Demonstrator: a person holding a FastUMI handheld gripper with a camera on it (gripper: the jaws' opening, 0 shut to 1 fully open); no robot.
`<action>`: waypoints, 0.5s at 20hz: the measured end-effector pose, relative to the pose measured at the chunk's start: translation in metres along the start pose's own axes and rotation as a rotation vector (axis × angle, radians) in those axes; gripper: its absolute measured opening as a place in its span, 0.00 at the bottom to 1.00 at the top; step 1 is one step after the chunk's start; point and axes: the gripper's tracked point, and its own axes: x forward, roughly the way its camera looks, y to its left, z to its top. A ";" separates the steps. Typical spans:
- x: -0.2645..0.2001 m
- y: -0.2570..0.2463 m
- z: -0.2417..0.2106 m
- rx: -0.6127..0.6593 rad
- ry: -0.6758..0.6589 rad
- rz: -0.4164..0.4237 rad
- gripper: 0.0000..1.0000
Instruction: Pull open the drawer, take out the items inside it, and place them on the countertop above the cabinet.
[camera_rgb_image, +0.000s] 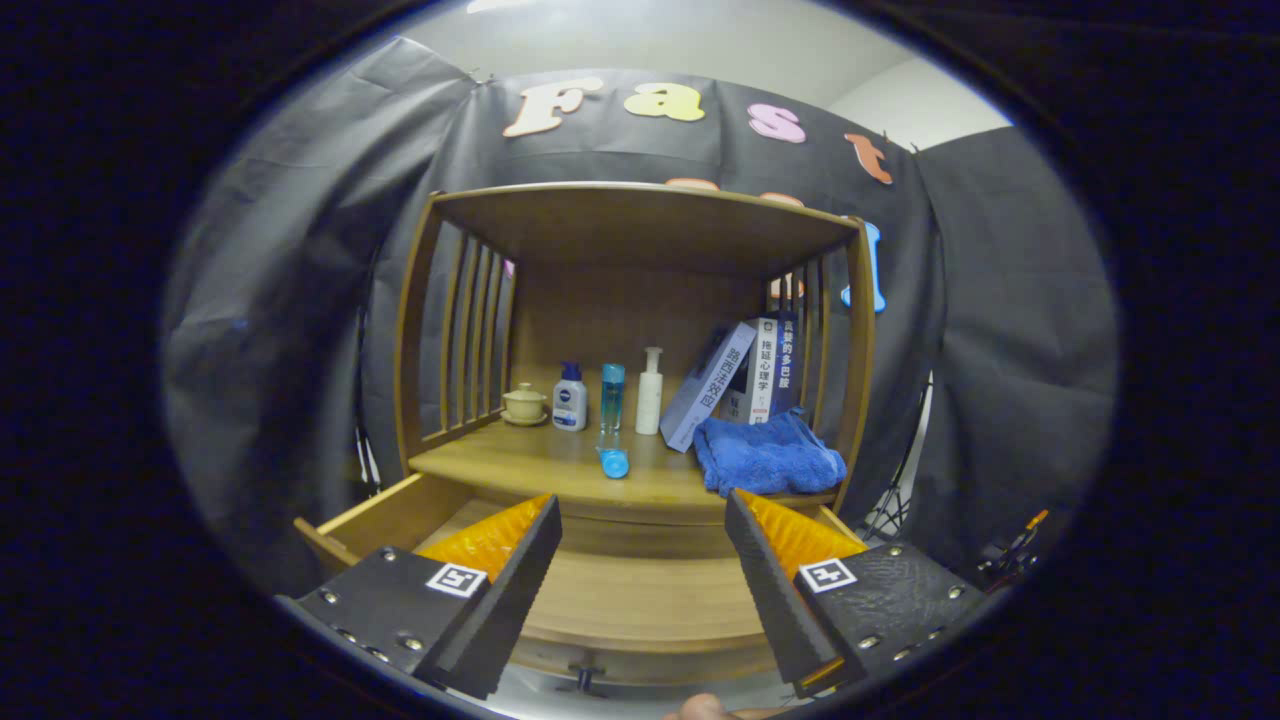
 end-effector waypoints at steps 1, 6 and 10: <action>-0.006 -0.001 -0.011 -0.010 0.008 -0.001 0.98; -0.034 0.000 -0.059 0.070 0.069 0.011 0.98; -0.050 0.008 -0.086 0.119 0.101 0.028 0.98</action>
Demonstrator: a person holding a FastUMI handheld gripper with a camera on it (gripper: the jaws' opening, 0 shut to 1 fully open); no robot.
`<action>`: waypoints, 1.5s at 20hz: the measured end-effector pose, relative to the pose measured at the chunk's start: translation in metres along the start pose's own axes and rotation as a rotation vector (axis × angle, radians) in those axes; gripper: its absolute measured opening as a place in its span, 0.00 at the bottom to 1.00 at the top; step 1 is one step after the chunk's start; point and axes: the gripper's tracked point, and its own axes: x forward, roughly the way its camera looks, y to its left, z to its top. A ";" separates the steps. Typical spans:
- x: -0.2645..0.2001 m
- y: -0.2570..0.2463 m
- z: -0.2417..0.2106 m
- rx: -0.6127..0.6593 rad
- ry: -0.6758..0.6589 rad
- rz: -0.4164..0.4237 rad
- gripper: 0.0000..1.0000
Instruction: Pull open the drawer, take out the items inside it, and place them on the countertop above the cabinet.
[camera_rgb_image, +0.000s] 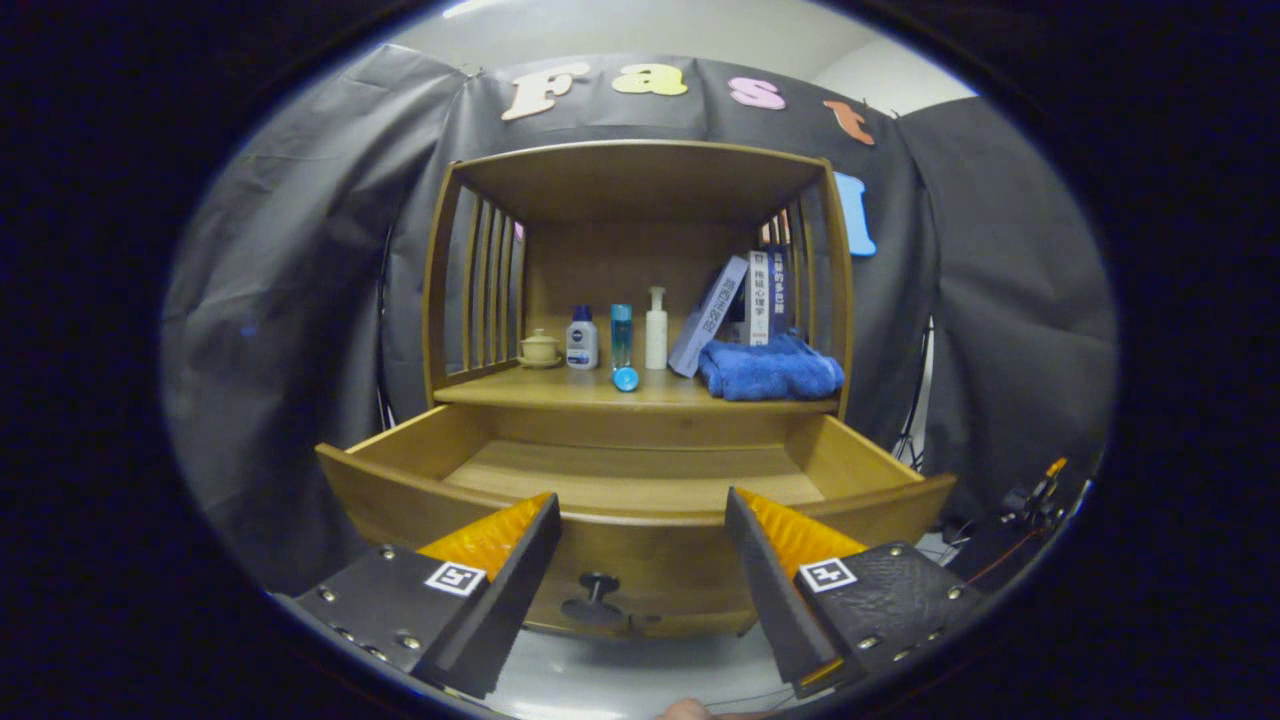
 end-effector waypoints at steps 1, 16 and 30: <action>-0.002 0.001 -0.008 0.003 0.013 -0.002 0.98; 0.041 0.021 -0.054 0.048 0.066 -0.017 0.99; 0.163 0.024 -0.035 0.015 -0.057 -0.018 0.99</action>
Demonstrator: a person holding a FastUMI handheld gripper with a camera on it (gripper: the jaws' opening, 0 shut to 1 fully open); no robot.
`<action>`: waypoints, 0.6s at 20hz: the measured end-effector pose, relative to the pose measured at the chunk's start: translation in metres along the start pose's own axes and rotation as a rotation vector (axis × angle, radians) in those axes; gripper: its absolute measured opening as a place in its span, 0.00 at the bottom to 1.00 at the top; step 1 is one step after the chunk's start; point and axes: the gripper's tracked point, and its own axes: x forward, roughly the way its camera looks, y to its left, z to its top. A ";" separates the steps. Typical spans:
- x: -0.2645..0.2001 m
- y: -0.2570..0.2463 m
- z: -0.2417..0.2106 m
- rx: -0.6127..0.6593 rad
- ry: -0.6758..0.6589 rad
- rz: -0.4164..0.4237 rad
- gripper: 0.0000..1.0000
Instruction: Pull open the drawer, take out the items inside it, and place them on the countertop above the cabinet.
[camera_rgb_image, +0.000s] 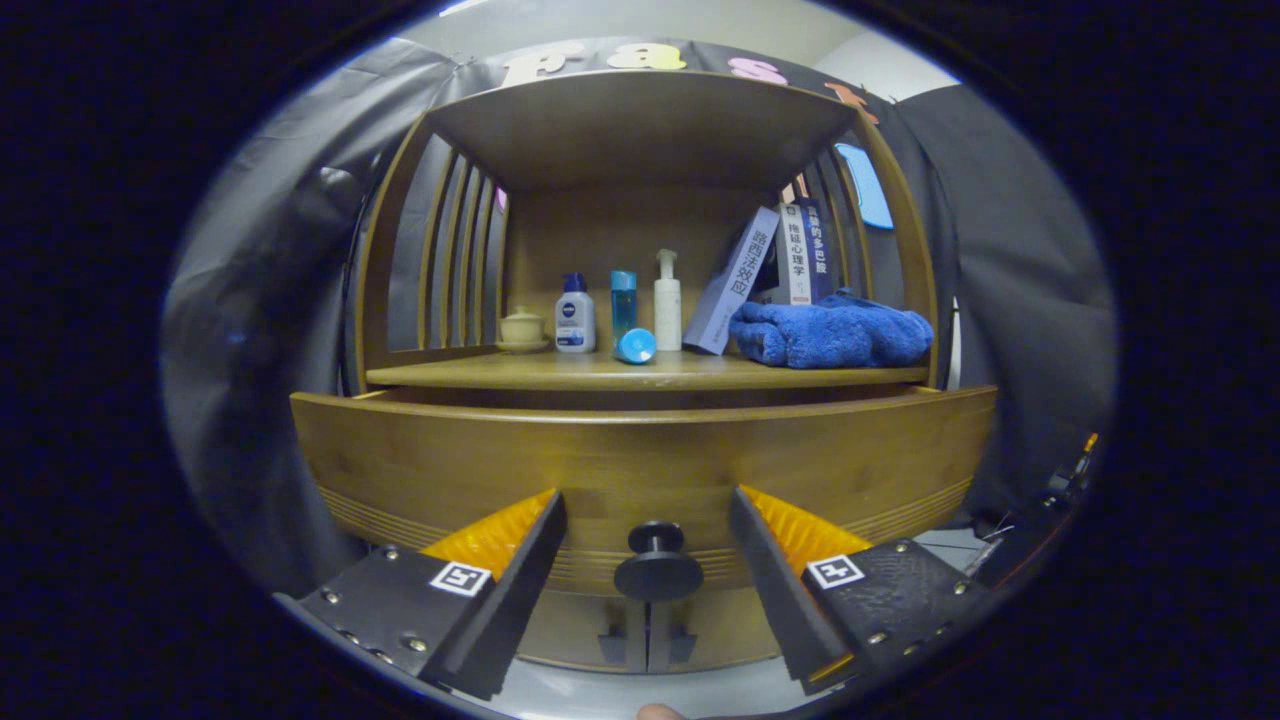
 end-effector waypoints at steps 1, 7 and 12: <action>0.008 0.001 0.000 -0.006 -0.031 -0.002 0.99; 0.036 0.006 -0.006 -0.135 -0.110 -0.006 0.99; 0.058 0.009 -0.007 -0.112 -0.114 -0.002 0.99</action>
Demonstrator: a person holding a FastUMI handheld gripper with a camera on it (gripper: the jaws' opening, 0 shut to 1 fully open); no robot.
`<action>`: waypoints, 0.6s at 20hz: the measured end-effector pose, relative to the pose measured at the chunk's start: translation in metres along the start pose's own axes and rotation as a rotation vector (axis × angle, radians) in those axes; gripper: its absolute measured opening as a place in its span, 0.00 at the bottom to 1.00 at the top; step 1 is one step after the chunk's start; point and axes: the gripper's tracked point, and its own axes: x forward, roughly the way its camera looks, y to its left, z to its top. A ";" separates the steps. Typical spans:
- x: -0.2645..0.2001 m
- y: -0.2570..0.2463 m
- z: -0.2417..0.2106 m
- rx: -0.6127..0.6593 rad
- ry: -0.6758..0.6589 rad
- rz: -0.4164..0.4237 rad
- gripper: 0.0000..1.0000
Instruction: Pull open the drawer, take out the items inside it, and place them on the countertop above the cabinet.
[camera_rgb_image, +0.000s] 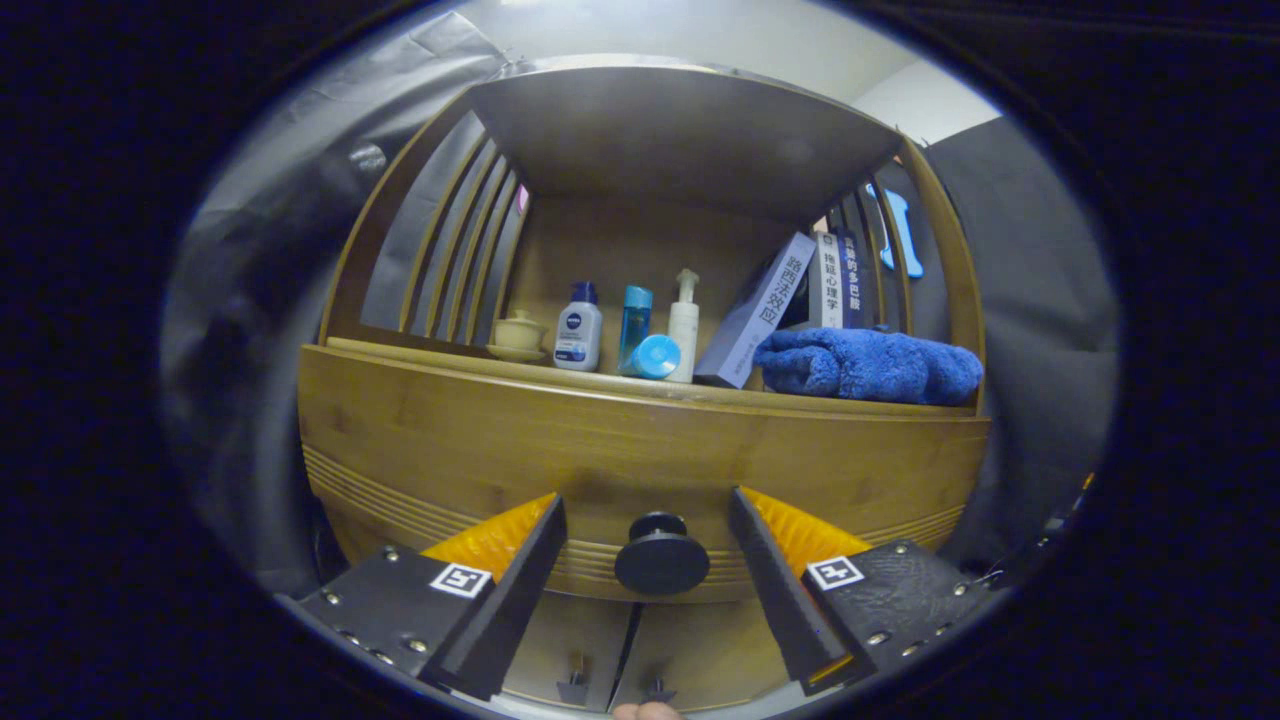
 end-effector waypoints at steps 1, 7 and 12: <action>-0.001 0.001 0.001 0.005 -0.010 -0.007 0.99; -0.001 0.001 -0.001 0.042 -0.026 -0.008 0.99; -0.002 0.000 0.003 0.103 -0.106 -0.011 0.99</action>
